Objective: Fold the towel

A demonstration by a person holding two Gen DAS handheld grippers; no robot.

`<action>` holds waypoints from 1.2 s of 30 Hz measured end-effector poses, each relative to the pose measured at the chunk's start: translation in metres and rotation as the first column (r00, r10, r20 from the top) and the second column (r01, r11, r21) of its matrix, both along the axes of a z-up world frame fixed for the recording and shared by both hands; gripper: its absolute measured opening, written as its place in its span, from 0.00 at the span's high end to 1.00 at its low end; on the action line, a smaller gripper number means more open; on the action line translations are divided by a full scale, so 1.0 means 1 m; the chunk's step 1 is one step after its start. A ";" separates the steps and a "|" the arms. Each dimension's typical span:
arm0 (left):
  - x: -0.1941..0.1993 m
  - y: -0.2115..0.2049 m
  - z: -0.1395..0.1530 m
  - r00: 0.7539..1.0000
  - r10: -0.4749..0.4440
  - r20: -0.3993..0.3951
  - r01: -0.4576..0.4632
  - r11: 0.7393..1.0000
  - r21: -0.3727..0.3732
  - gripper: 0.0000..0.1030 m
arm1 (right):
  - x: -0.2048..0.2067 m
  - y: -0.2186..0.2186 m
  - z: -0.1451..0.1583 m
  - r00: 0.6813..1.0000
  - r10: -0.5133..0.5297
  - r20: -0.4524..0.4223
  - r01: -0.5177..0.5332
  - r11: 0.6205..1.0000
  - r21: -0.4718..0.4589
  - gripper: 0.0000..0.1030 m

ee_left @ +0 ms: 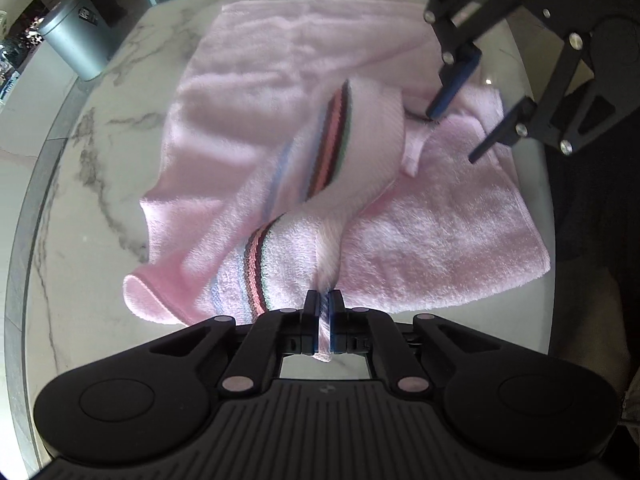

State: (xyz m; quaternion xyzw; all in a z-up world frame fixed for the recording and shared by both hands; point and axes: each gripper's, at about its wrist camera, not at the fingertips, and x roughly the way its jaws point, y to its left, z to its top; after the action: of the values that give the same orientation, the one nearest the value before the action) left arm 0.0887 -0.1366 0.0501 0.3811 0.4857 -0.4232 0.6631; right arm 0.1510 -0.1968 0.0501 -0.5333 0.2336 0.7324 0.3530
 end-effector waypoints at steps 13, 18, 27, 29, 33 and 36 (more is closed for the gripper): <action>0.018 -0.001 0.007 1.000 -0.009 0.007 0.009 1.000 -0.004 0.97 | -0.015 0.029 -0.026 0.994 0.065 0.087 -0.064 0.998 -0.013 0.69; 0.020 0.003 0.005 1.000 -0.020 0.008 0.020 1.000 0.001 0.97 | -0.014 0.035 -0.036 0.991 0.074 0.110 -0.070 0.997 -0.045 0.90; 0.021 0.008 0.001 0.999 -0.030 0.020 0.030 0.999 0.017 0.97 | -0.009 0.030 -0.026 0.991 0.064 0.114 -0.060 0.997 -0.037 0.95; 0.022 0.009 0.003 0.999 -0.029 0.028 0.028 0.999 0.019 0.97 | -0.003 0.028 -0.018 0.993 0.037 0.109 -0.035 0.999 -0.024 0.95; 0.025 0.009 0.008 0.998 -0.022 0.051 0.021 1.000 0.022 0.97 | 0.015 0.024 0.001 0.996 -0.034 0.080 0.033 0.999 0.004 0.95; 0.029 0.007 0.014 0.997 -0.016 0.071 0.014 1.000 0.022 0.97 | 0.028 0.019 0.014 0.993 -0.085 0.084 0.084 0.996 0.022 0.95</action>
State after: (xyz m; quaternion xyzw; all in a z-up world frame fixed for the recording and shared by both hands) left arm 0.1181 -0.1297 0.0638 0.4067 0.4636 -0.4091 0.6726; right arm 0.1791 -0.1780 0.0639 -0.5503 0.2340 0.6956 0.3982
